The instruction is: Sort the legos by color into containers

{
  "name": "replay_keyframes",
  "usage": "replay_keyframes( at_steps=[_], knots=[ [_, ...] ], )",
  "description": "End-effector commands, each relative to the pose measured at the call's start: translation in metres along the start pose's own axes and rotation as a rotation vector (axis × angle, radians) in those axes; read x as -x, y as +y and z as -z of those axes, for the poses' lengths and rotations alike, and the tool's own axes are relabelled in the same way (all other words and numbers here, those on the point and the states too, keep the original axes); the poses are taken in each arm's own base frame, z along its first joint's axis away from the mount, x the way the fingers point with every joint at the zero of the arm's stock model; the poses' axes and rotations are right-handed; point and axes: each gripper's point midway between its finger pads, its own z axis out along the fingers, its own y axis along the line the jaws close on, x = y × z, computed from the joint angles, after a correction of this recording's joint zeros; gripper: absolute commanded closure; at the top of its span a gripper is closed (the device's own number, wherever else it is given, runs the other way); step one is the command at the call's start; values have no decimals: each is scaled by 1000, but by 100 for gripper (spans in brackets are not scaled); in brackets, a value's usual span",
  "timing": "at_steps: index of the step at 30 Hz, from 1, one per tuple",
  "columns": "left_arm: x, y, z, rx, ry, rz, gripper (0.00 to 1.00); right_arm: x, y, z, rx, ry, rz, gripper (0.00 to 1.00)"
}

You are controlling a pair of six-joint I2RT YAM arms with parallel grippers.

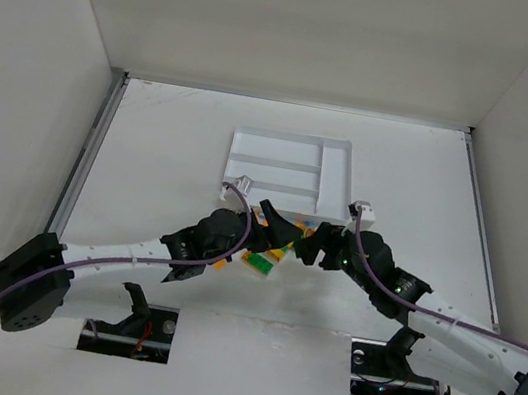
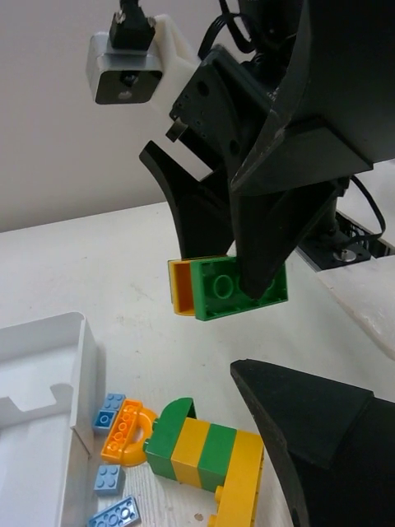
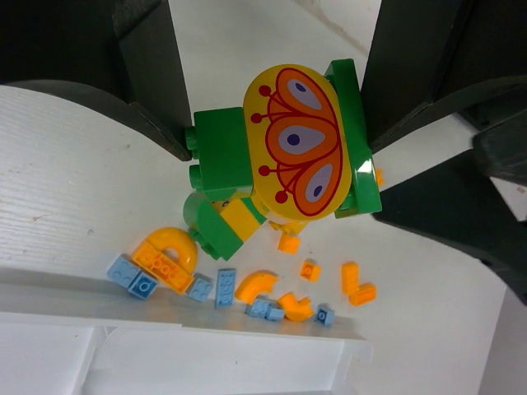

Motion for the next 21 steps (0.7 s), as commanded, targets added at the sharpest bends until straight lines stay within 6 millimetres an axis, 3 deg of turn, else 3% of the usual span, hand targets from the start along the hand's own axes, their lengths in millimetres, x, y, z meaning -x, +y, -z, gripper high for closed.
replay_keyframes(
  at_steps=[1, 10, 18, 21],
  knots=[
    [3, -14, -6, -60, -10, 35, 21, 14, 28, 1, 98, -39, -25, 35],
    [-4, -10, -18, -56, 11, 85, 27, 8, 42, 0, 141, -30, -25, 35],
    [-13, -5, -24, -46, 42, 141, 46, 5, 43, -6, 136, -24, -26, 35],
    [-15, -1, -24, -41, 55, 149, 58, 5, 48, -9, 149, -31, -25, 35]
  ],
)
